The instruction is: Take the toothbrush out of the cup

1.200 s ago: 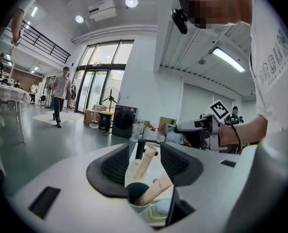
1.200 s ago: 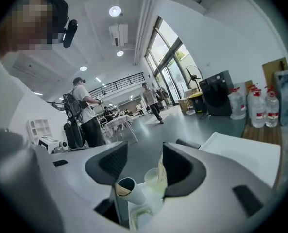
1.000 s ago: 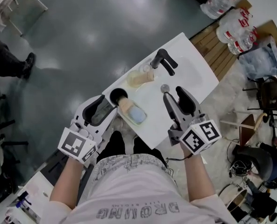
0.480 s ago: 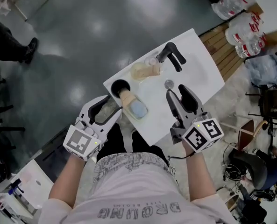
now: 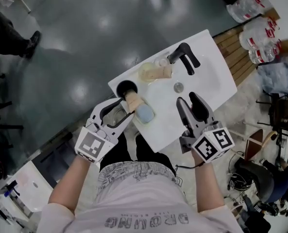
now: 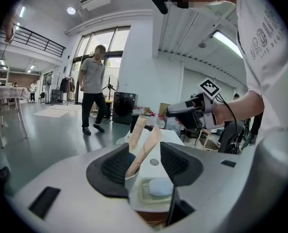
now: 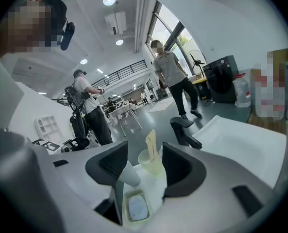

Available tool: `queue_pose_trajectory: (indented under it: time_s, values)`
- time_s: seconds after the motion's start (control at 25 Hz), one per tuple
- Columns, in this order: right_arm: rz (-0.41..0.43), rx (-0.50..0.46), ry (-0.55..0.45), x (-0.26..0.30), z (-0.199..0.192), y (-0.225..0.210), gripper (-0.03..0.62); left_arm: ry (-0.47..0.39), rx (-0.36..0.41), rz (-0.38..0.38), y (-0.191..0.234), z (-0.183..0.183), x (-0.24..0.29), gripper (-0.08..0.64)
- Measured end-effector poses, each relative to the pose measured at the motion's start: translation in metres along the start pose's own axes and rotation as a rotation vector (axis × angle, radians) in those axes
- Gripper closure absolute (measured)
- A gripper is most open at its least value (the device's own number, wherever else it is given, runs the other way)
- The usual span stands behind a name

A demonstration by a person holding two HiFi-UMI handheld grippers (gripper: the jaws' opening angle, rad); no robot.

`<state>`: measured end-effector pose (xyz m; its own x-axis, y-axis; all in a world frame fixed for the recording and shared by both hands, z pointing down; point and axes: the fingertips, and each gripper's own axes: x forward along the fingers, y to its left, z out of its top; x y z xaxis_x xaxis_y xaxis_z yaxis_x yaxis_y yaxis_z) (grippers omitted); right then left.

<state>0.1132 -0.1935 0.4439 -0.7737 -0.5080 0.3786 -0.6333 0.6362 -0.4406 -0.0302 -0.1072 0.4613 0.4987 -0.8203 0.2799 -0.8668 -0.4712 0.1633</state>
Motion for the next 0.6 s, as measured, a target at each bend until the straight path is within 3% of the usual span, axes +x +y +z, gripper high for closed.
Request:
queue_pose_trajectory:
  time_s: [0.6]
  values:
    - [-0.009, 0.009, 0.043, 0.001, -0.014, -0.014, 0.360, 0.008, 0.021, -0.001, 0.000, -0.006, 0.026, 0.348]
